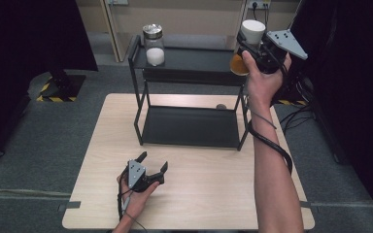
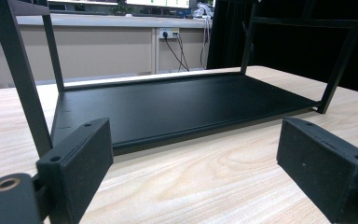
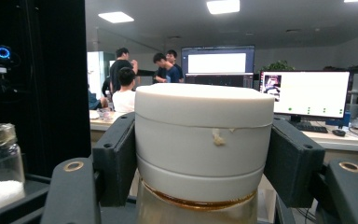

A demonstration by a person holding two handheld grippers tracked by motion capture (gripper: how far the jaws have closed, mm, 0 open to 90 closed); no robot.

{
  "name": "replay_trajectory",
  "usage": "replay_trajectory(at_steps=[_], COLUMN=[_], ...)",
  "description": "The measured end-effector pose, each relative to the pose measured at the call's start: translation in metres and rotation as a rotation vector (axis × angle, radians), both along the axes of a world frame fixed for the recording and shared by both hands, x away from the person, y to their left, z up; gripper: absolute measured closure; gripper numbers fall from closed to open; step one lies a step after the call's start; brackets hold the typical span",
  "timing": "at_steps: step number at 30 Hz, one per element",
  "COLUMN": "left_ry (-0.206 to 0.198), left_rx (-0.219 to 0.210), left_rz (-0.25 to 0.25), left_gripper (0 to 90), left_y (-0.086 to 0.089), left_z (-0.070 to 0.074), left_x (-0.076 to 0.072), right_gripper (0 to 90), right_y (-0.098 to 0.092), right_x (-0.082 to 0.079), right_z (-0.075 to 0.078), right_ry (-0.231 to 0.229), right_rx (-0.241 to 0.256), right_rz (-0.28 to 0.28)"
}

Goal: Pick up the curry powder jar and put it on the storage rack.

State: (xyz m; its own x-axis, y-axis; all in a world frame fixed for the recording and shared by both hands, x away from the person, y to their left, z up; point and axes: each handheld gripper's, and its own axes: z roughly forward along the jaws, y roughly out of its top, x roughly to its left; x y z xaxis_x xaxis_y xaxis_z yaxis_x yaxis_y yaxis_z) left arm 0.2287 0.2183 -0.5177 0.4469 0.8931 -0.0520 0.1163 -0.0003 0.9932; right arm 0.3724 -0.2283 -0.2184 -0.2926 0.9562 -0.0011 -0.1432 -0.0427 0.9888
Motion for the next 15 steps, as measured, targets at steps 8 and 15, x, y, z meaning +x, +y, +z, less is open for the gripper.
replay_trajectory(at_steps=[8, 15], left_ry=[-0.002, 0.001], left_rx=[0.0, -0.002], left_rz=[-0.001, -0.003], left_gripper=[10.0, 10.1], left_y=[0.0, 0.0], left_z=[0.0, 0.0], left_x=[0.0, 0.0], right_gripper=[34.0, 33.9], right_y=[0.004, 0.008], right_x=[0.013, 0.023], right_z=[0.001, 0.002], right_ry=[0.021, 0.033], right_rx=[-0.002, -0.011], right_rz=[-0.006, -0.007])
